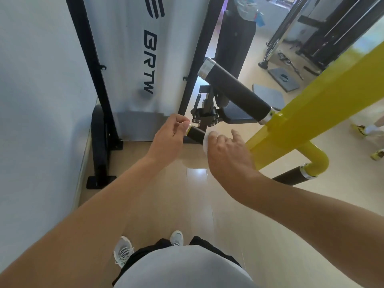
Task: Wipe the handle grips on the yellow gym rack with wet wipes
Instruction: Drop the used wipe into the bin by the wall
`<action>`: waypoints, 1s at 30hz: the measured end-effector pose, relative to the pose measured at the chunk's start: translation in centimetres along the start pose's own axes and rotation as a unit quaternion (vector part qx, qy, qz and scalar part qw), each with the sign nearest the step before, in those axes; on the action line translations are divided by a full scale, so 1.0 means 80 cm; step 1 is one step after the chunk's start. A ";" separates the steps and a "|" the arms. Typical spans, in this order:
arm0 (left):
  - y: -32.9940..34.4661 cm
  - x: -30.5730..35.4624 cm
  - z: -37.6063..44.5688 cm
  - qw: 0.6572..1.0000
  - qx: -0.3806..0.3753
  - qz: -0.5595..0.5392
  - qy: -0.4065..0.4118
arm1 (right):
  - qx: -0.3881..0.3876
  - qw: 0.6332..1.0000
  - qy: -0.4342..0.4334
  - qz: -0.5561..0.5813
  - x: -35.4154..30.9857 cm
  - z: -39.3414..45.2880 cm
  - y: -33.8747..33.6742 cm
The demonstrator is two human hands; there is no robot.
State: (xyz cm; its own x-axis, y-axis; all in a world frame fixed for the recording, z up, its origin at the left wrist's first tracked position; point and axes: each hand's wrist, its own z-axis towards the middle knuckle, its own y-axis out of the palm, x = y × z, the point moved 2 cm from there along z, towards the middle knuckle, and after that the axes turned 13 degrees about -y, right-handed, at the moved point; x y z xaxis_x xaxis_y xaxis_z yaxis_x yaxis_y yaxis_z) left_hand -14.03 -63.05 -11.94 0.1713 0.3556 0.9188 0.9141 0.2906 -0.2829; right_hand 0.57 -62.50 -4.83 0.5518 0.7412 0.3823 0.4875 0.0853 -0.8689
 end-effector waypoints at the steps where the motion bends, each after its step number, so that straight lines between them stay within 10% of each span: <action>1: 0.001 0.000 -0.002 1.000 0.009 -0.009 -0.006 | 0.006 1.000 -0.010 -0.008 0.001 -0.010 0.000; 6: 0.000 0.010 -0.018 0.996 0.029 -0.078 -0.043 | 0.153 0.967 -0.059 0.195 -0.005 -0.025 -0.017; 9: -0.011 -0.006 -0.036 0.987 0.038 -0.123 -0.094 | 0.239 0.855 -0.043 0.458 -0.025 -0.023 -0.014; 16: -0.045 -0.094 -0.134 0.899 0.137 -0.347 -0.229 | 0.093 0.598 0.002 0.796 -0.095 0.016 0.022; 21: -0.066 -0.158 -0.210 0.900 0.192 -0.302 -0.249 | -0.040 0.601 -0.061 0.796 -0.169 0.027 0.040; 26: -0.100 -0.237 -0.261 0.835 0.273 -0.334 -0.341 | -0.087 0.730 -0.243 0.632 -0.252 0.029 0.063; 30: -0.132 -0.296 -0.284 0.815 0.271 -0.364 -0.361 | -0.177 0.687 -0.242 0.661 -0.327 0.030 0.078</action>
State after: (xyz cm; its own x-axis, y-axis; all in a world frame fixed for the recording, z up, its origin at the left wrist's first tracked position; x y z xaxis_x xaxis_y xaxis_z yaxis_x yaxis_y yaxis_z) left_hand -19.42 -94.72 -24.43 -0.7827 0.2866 0.5525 0.3467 0.9380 0.0046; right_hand -12.44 -79.76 -20.97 0.4219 0.1567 -0.8930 -0.0428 -0.9804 -0.1923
